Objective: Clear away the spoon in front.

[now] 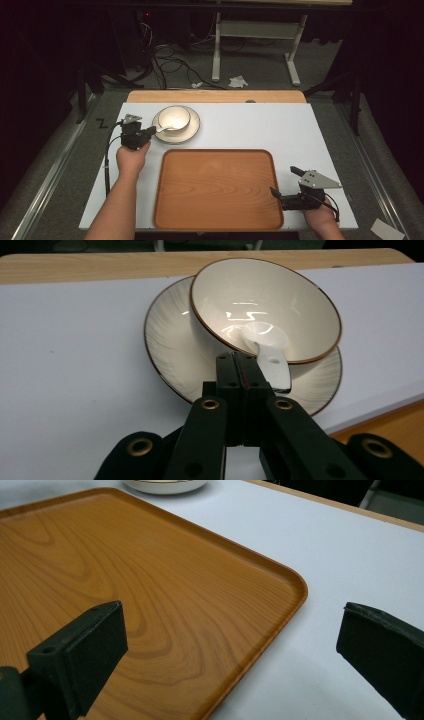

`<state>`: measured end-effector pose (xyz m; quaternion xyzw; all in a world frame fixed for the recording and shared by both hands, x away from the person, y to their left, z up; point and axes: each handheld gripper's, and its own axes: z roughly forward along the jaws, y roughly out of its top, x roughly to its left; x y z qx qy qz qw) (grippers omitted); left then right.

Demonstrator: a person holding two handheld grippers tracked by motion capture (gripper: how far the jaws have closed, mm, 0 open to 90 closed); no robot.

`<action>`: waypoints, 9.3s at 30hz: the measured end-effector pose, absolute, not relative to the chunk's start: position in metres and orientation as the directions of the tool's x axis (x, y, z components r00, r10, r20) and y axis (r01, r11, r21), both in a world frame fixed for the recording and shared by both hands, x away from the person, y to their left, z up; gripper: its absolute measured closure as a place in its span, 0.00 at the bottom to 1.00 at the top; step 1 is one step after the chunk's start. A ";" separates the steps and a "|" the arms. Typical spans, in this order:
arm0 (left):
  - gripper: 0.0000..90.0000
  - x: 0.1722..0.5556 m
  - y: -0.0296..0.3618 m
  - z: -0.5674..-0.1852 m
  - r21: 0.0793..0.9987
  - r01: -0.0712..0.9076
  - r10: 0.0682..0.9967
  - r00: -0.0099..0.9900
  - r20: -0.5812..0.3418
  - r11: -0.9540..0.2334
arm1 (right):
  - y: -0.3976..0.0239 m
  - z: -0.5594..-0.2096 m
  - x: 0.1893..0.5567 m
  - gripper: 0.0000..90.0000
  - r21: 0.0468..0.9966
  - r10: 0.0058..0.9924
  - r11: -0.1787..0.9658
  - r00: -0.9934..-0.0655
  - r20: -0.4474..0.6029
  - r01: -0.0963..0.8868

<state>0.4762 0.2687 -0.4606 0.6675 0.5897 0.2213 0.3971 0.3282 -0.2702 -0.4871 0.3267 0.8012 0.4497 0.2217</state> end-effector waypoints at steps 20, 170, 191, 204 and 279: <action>1.00 0.442 0.242 -0.476 0.813 0.582 0.911 0.345 -0.225 -0.020 | -0.269 -0.485 0.326 0.01 0.872 0.715 0.381 -0.696 -0.066 0.308; 0.95 0.349 0.203 -0.444 0.910 0.411 0.797 0.532 -0.285 0.051 | -0.266 -0.483 0.325 0.01 0.880 0.704 0.383 -0.706 -0.082 0.280; 0.95 0.314 0.205 -0.468 0.909 0.418 0.763 0.585 -0.275 0.007 | -0.265 -0.484 0.325 0.01 0.877 0.701 0.392 -0.708 -0.088 0.279; 0.95 0.299 0.202 -0.484 0.903 0.427 0.758 0.603 -0.247 -0.045 | -0.265 -0.484 0.325 0.01 0.876 0.701 0.393 -0.708 -0.089 0.280; 1.00 0.294 0.170 -0.514 0.704 0.610 0.792 0.600 -0.111 -0.363 | -0.266 -0.484 0.325 0.01 0.882 0.708 0.377 -0.701 -0.079 0.281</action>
